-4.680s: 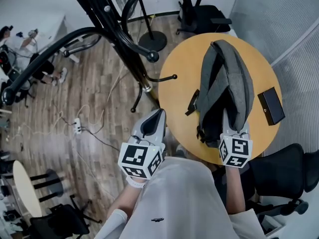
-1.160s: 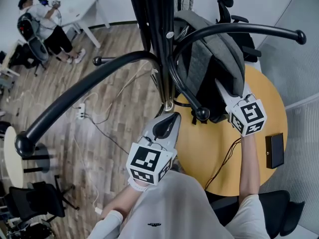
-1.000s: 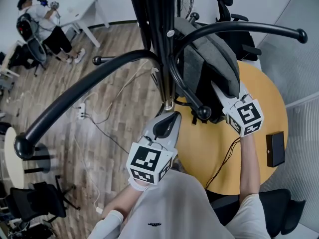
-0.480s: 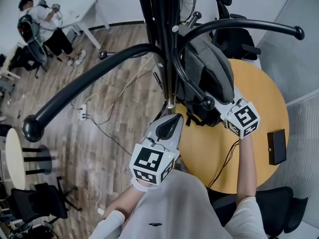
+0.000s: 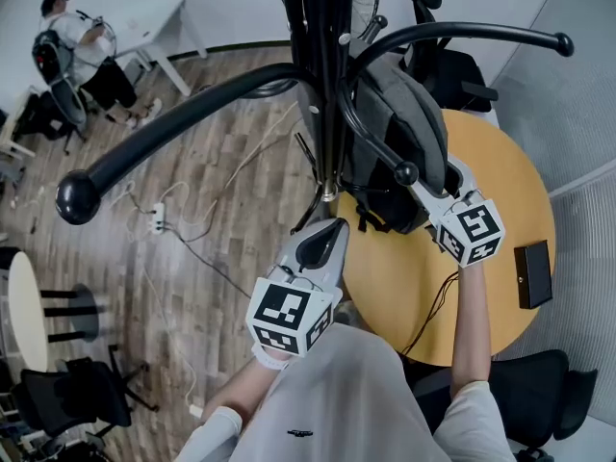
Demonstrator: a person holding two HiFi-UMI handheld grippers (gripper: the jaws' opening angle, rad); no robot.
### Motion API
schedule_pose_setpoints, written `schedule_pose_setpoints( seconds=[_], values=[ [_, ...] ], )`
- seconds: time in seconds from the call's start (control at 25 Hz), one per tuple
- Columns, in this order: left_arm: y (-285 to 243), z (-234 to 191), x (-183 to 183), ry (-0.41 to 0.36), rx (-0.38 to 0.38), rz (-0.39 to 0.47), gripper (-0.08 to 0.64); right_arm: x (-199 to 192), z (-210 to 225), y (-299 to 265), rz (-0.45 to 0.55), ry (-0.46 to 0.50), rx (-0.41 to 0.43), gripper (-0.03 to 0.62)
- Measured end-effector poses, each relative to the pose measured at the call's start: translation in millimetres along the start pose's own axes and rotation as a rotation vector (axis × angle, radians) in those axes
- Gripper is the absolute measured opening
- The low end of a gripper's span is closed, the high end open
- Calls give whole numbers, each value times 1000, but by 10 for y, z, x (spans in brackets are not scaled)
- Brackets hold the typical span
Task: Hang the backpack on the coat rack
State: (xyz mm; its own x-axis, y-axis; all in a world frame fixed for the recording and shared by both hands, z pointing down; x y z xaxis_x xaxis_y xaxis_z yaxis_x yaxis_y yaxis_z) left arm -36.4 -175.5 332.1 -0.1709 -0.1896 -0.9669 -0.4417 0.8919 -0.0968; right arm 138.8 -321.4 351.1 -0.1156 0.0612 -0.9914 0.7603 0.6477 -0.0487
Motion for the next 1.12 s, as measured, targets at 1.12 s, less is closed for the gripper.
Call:
schedule_pose_setpoints(
  seconds=[1.12],
  values=[
    [126, 117, -43, -31, -72, 56, 17, 560, -729, 1263, 79, -21, -359, 178]
  ],
)
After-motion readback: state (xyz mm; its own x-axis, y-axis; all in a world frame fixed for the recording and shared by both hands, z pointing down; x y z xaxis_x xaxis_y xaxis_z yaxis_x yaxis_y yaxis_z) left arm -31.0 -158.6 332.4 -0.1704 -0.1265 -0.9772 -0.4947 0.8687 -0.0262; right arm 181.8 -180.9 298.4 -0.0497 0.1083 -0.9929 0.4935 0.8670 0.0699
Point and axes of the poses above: the fingertips, and each gripper's own axes: y backward along the fingers, z to its right, x out of its top, the point moved 6 cm from there along y, backward along the fingers, and after that the axes turned 8 degrees about z, right-handed, at the moved point
